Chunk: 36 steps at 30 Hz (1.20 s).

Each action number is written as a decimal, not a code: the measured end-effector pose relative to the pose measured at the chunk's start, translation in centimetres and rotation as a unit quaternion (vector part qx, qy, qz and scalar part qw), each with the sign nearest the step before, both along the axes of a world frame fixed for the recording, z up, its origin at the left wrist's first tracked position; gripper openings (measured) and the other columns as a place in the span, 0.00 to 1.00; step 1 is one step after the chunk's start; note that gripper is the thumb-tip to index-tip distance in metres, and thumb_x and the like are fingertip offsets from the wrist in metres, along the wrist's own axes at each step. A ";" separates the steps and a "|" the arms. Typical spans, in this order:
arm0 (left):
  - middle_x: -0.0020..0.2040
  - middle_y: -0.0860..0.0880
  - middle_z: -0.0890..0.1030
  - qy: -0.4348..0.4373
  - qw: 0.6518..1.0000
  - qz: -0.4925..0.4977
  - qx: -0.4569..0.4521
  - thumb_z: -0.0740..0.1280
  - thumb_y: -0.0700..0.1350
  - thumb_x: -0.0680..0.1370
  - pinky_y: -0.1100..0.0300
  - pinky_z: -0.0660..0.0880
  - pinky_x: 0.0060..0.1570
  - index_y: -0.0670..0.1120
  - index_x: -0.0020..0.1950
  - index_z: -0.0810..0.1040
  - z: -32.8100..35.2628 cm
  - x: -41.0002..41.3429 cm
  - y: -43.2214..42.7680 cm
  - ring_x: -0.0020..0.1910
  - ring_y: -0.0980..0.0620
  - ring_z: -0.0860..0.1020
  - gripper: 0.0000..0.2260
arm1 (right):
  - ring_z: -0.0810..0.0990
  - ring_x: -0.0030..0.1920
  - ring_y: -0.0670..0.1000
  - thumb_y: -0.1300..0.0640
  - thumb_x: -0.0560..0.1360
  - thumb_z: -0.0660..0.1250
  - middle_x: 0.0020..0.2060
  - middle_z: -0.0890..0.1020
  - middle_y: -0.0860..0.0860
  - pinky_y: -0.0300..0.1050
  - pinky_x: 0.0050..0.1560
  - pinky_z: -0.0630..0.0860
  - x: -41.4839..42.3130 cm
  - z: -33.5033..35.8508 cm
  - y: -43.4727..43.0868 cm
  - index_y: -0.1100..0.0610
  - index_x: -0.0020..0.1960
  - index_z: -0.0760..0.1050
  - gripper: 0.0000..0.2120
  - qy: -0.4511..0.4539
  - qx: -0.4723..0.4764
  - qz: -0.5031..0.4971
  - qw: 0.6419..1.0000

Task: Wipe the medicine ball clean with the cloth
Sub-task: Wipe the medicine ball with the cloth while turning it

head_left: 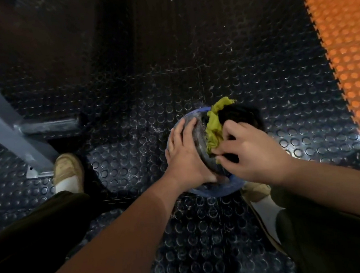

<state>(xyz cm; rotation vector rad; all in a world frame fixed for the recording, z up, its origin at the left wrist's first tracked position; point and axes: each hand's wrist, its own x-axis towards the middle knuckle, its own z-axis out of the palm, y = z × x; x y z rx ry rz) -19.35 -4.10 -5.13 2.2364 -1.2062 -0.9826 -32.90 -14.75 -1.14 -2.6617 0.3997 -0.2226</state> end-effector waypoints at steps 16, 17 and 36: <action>0.73 0.65 0.35 -0.018 0.999 -0.025 0.033 0.83 0.59 0.55 0.38 0.45 0.75 0.62 0.76 0.38 0.7 -1.1 -0.7 0.76 0.54 0.35 0.65 | 0.73 0.36 0.51 0.50 0.72 0.67 0.39 0.71 0.49 0.39 0.38 0.68 -1.5 -0.7 -0.9 0.56 0.43 0.84 0.11 -0.028 0.059 -0.051 0.997; 0.73 0.66 0.34 -0.015 0.999 -0.027 0.034 0.83 0.58 0.55 0.38 0.44 0.75 0.62 0.76 0.38 0.8 -1.1 -0.6 0.75 0.54 0.34 0.65 | 0.72 0.36 0.51 0.49 0.72 0.64 0.39 0.71 0.49 0.40 0.37 0.67 -1.8 -0.7 -0.8 0.55 0.42 0.84 0.12 -0.031 0.049 -0.040 0.998; 0.76 0.62 0.35 0.024 0.999 -0.007 0.023 0.83 0.58 0.55 0.45 0.41 0.76 0.58 0.77 0.36 0.6 0.0 -1.1 0.76 0.57 0.35 0.67 | 0.73 0.42 0.48 0.50 0.70 0.69 0.41 0.71 0.46 0.40 0.43 0.69 -0.5 -1.2 -1.0 0.54 0.40 0.83 0.08 -0.021 0.125 -0.073 0.989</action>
